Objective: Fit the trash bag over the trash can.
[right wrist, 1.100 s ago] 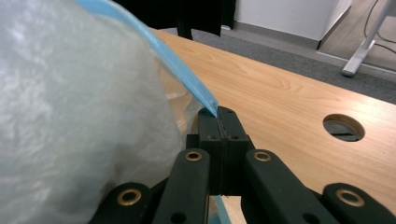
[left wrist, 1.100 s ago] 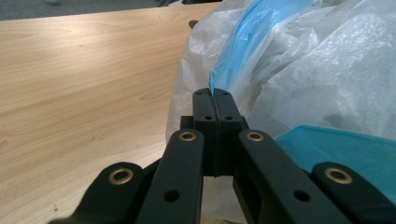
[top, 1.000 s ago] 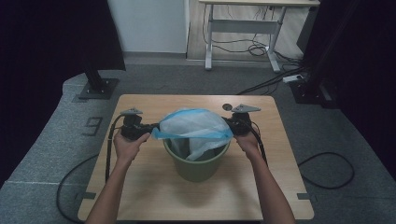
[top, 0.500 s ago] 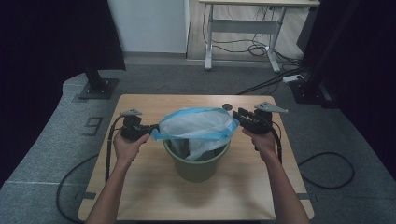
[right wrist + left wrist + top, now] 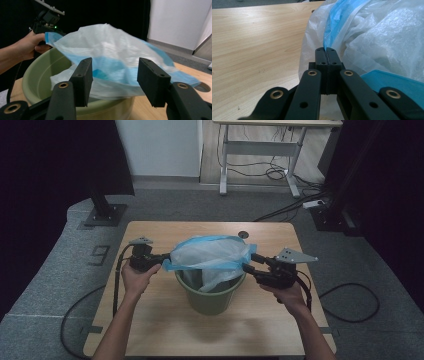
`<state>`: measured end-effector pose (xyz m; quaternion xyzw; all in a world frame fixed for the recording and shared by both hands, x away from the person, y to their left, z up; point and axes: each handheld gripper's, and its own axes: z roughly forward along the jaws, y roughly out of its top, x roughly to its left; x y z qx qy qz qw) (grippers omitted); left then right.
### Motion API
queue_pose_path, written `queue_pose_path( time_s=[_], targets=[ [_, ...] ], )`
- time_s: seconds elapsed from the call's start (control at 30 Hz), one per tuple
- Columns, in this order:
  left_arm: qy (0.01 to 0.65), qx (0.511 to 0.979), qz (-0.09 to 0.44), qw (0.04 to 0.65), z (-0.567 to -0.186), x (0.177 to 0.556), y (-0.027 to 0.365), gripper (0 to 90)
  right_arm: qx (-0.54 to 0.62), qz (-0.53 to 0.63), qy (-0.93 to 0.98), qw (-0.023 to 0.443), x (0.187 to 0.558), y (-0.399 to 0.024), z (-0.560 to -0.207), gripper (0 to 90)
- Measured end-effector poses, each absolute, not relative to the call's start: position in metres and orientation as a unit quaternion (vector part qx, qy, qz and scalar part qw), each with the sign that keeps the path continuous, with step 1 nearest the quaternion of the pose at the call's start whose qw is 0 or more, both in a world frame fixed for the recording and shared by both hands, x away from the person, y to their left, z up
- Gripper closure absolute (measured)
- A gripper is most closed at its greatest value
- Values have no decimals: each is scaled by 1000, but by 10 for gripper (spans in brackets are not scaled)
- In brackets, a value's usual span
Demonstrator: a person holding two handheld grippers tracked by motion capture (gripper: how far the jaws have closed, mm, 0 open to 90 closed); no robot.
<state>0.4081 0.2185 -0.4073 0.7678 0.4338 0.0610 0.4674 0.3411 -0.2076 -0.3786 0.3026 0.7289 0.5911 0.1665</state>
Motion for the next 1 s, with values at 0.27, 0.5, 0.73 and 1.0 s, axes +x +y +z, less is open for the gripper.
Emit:
queue_pose_path(
  time_s=[0.27,0.5,0.73,1.0],
  targets=[
    [432,769,65,466,-403,407,216,898,326,566,734,187,340,-185,-382,443],
    [432,770,66,464,-403,406,213,898,341,540,739,215,341,-172,-386,659],
    [428,769,65,470,-399,403,212,898,324,541,735,249,327,-173,-385,877],
    [419,771,70,475,-395,394,214,898,307,591,717,205,287,-189,-393,883]
  ],
)
